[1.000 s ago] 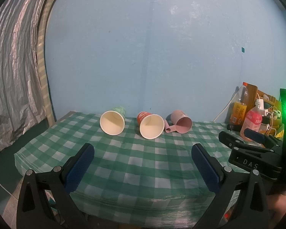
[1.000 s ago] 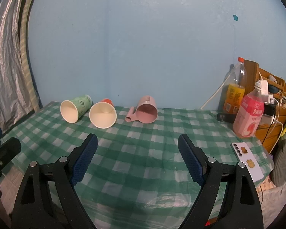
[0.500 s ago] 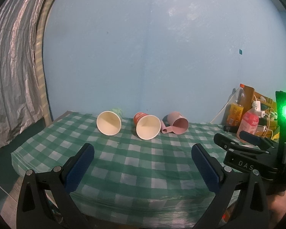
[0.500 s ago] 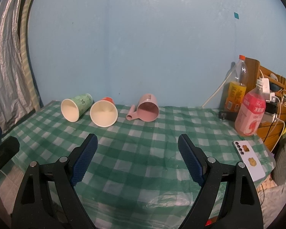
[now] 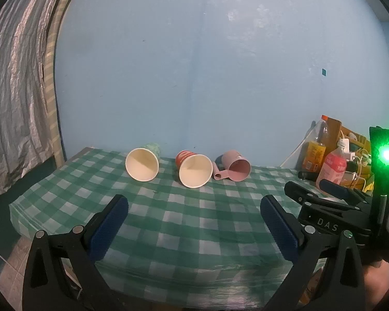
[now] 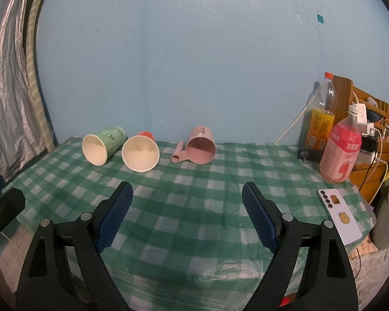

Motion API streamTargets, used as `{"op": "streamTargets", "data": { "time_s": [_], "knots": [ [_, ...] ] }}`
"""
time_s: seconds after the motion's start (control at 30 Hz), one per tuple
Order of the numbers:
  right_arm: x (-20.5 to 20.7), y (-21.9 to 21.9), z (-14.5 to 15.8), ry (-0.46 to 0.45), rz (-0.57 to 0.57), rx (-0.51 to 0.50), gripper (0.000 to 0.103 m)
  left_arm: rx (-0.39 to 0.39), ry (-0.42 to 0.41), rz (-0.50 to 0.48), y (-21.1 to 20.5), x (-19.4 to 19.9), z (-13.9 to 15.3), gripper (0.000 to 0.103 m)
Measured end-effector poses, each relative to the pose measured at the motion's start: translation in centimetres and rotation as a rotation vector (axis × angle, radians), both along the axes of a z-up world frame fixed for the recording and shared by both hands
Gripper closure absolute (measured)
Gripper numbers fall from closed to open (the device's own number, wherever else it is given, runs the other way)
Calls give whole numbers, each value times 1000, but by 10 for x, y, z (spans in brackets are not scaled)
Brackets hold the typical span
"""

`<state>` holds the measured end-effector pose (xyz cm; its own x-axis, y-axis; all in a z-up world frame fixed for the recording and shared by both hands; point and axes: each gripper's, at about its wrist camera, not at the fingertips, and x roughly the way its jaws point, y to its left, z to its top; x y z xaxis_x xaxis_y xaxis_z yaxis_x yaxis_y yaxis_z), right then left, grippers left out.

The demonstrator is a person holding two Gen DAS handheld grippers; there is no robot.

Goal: Flip cup upside down

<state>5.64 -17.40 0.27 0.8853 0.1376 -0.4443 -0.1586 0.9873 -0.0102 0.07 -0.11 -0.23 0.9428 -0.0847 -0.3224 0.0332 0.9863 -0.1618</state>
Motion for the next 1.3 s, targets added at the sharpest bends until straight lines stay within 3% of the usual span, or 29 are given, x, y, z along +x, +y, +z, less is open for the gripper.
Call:
{"op": "streamTargets", "data": {
  "time_s": [1.0, 1.3],
  "knots": [
    [-1, -1, -2, 4, -1, 5, 17, 4, 8, -4, -3, 0, -4, 0],
    [9, -2, -4, 24, 10, 17, 17, 0, 38, 17, 1, 16, -3, 0]
  ]
}}
